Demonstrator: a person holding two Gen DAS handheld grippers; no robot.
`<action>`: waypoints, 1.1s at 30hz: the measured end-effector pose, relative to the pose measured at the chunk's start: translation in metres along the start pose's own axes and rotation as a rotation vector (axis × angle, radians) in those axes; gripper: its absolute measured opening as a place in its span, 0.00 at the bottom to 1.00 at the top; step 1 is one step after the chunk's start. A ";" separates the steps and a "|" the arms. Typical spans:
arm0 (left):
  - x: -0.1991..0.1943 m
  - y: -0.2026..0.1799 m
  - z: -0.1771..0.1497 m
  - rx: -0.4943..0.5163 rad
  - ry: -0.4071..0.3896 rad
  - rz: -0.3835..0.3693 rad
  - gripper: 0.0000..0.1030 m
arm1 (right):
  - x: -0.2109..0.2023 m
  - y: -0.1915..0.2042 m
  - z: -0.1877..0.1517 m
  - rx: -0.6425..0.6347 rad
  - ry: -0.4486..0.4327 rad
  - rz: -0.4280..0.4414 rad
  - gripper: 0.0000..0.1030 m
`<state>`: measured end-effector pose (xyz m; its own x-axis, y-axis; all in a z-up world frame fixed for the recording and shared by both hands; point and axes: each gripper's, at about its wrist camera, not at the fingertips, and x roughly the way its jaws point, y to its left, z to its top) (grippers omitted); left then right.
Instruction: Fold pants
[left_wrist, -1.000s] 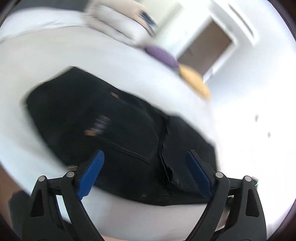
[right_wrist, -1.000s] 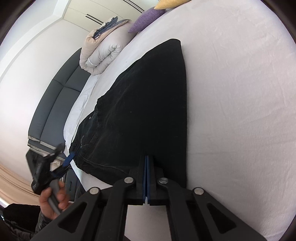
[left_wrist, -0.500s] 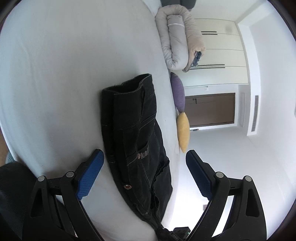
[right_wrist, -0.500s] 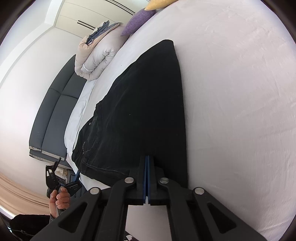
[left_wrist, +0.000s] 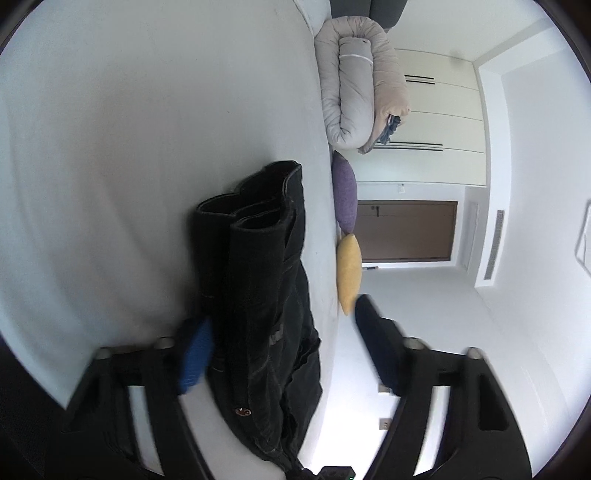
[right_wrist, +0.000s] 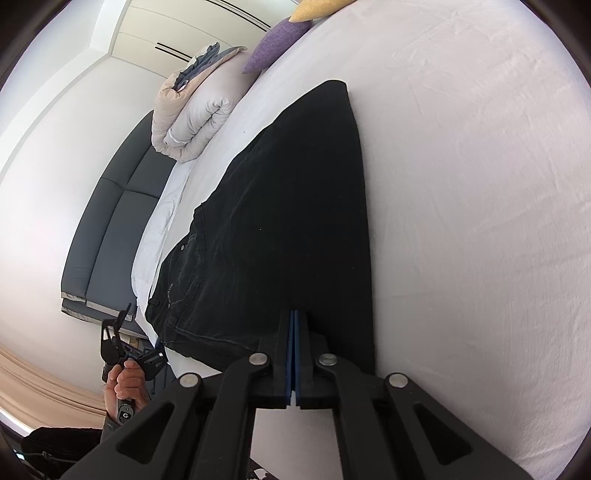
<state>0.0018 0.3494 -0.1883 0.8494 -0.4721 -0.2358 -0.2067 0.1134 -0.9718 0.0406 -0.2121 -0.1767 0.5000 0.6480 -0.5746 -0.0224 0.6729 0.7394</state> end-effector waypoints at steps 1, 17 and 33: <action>0.003 0.001 0.003 -0.018 0.012 -0.020 0.40 | -0.001 0.000 0.000 -0.001 0.001 0.000 0.00; 0.002 0.013 0.004 0.065 -0.042 0.042 0.09 | 0.028 0.110 0.049 -0.175 0.085 0.046 0.31; -0.001 0.025 -0.004 0.184 -0.057 0.109 0.07 | 0.194 0.147 0.072 -0.131 0.342 -0.086 0.00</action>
<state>-0.0064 0.3490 -0.2124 0.8544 -0.3984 -0.3336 -0.2107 0.3213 -0.9232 0.1960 -0.0129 -0.1538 0.1870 0.6540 -0.7330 -0.1144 0.7556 0.6450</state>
